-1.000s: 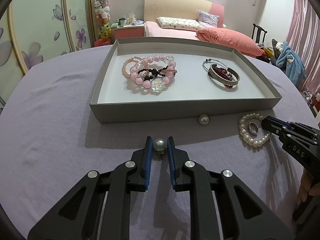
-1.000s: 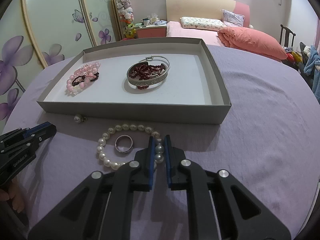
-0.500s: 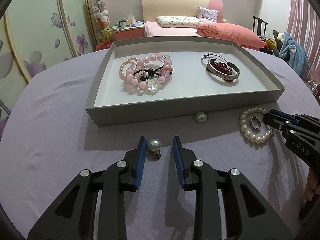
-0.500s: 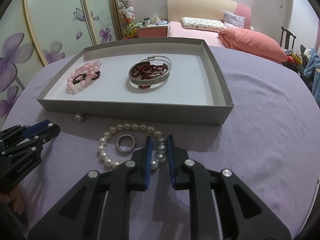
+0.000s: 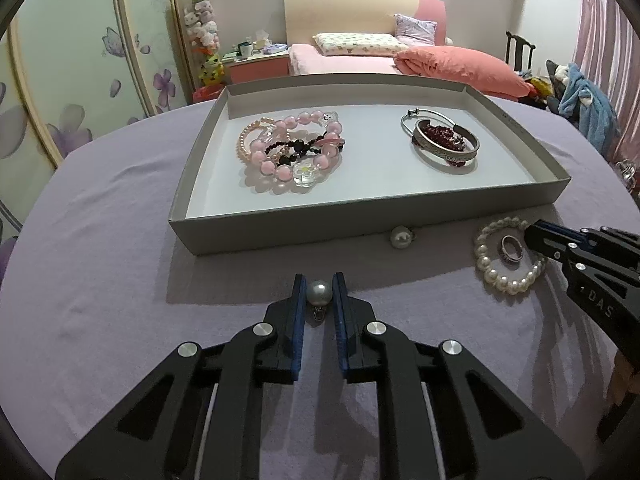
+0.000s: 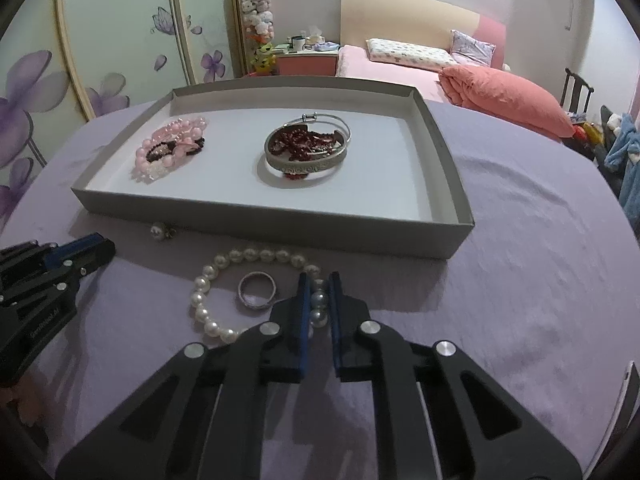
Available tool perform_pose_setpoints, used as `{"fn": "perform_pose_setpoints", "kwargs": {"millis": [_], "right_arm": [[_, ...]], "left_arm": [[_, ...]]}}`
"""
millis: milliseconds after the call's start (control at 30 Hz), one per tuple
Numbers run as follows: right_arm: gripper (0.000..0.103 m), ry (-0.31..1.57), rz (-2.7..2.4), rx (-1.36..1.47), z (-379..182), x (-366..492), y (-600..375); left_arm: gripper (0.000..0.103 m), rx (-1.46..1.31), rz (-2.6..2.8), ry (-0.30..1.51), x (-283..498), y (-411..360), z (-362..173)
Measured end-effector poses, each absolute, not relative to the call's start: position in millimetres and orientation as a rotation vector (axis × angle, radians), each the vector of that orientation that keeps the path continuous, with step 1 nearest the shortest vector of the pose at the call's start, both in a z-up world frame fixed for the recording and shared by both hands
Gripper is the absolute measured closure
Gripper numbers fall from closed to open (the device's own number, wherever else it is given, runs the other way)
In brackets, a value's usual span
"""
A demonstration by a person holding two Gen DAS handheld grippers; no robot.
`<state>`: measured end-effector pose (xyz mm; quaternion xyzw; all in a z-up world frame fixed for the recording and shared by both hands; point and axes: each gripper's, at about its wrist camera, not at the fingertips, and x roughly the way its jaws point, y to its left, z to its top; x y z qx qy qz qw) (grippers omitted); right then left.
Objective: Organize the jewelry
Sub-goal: 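Close the right tool on the pearl bracelet and lift it while the left tool holds the earring, then carry the earring and pearl bracelet over the tray and open both tools to drop them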
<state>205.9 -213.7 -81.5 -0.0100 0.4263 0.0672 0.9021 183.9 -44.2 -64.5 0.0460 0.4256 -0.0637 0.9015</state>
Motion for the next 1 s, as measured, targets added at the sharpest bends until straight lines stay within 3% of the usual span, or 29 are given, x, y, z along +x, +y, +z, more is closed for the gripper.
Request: {"fn": "perform_pose_setpoints", "kwargs": {"millis": [333, 1000], "right_arm": [[0.093, 0.642, 0.245, 0.032, -32, 177, -205], [0.093, 0.398, 0.282, 0.166, 21, 116, -200]], "left_arm": [[0.089, 0.004, -0.148, 0.749, 168, -22, -42], [0.089, -0.012, -0.124, 0.380, 102, -11, 22]]}}
